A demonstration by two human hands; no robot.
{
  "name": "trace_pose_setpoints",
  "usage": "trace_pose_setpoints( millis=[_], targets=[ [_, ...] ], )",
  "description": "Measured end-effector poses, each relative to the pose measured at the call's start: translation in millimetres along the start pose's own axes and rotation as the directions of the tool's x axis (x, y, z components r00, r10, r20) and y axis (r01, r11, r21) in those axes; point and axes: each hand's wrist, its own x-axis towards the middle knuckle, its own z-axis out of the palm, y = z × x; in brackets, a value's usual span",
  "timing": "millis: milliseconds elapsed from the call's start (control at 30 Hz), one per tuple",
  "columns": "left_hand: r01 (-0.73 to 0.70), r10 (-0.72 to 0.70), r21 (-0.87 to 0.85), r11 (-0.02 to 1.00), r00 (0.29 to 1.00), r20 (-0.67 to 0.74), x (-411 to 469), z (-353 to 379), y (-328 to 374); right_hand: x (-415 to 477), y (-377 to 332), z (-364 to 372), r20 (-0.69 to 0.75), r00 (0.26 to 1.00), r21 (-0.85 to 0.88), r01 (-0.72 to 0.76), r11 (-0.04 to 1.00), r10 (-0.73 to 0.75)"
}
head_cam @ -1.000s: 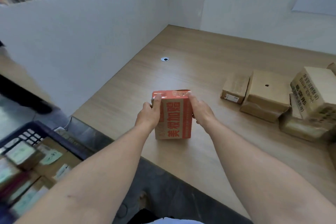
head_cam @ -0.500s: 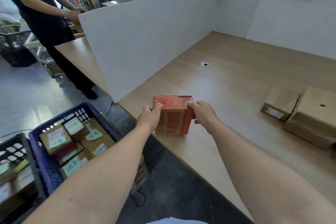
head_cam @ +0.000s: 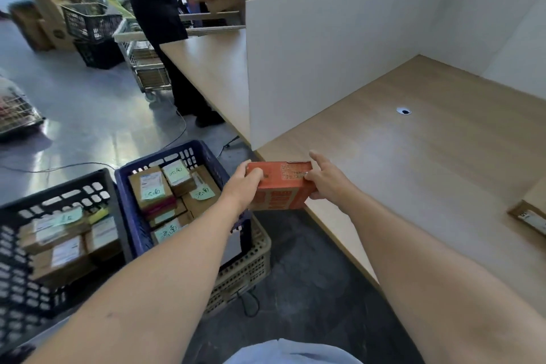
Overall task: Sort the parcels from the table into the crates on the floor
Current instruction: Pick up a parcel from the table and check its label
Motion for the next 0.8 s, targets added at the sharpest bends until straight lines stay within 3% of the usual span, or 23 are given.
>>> trace_pose_setpoints(
  millis=[100,367,667,800],
  targets=[
    [0.018,-0.019,-0.067,0.998,1.000,-0.018,7,-33,-14,10,-14,34,0.043,0.999,-0.023,0.010,1.000,-0.009],
    [0.044,-0.045,-0.013,0.999,0.996,-0.079,21,-125,-59,37,-44,125,0.117,0.993,-0.175,0.047,0.984,-0.027],
    [0.078,-0.092,-0.143,0.987,0.991,-0.095,33,-213,-105,61,-70,221,0.122,0.991,-0.174,0.076,0.982,-0.056],
    [0.094,-0.119,-0.138,0.986,0.976,-0.185,37,-243,-126,69,-77,260,0.152,0.985,-0.178,0.112,0.978,-0.085]
  ],
)
